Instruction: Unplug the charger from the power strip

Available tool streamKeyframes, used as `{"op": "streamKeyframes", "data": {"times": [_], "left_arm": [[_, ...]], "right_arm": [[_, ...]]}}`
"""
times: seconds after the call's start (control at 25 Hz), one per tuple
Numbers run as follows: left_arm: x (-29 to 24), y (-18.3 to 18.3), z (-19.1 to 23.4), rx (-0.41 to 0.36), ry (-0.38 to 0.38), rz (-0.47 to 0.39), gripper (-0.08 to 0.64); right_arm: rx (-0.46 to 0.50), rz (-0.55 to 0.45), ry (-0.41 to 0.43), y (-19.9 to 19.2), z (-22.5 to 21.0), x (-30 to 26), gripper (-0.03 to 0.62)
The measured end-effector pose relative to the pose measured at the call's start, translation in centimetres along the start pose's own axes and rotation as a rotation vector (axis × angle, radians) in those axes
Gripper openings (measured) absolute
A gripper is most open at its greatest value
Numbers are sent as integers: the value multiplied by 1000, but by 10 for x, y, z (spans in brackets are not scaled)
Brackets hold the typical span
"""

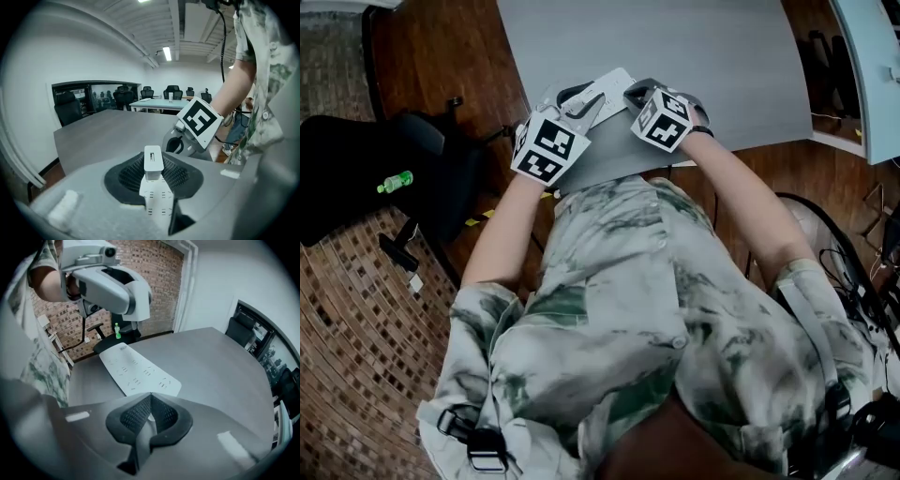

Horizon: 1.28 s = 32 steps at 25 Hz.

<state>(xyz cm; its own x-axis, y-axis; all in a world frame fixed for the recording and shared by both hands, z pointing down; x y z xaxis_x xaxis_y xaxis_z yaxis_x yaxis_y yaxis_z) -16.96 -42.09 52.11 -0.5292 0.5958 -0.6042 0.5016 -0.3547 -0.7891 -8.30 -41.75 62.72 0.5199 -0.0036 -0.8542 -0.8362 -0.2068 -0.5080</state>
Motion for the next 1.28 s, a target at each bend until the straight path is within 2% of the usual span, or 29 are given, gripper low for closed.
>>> {"op": "streamKeyframes", "data": {"times": [0.24, 0.48, 0.64, 0.88, 1.08, 1.28], "left_arm": [[46, 2, -4, 92, 118, -32, 103], [118, 19, -35, 125, 228, -72, 103], [165, 33, -84, 115, 299, -94, 103], [244, 45, -184, 173, 361, -138, 103], [281, 36, -247, 190, 365, -106, 103], [300, 36, -279, 191, 357, -117, 103]], "right_arm": [[0, -188, -76, -4, 19, 61, 3], [27, -345, -91, -38, 96, 132, 3], [39, -411, -98, -84, 151, 180, 3], [68, -477, -92, -139, 231, 241, 5], [53, -536, -78, -165, 274, 267, 5], [38, -590, -98, -171, 307, 285, 5]]}}
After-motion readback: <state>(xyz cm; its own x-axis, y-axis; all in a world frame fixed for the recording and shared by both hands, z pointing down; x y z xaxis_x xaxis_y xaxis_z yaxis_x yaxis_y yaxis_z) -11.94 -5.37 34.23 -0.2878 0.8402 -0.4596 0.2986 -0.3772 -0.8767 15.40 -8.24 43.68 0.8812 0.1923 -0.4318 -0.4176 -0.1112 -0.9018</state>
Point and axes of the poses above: the fingertips, and each gripper's own axes: x backward along the fingers, z to its left, y out of its top, the point moved 4 cm from there along x, backward along the fingers, and after that the axes turned 9 degrees about y, right-handed, at the moved point
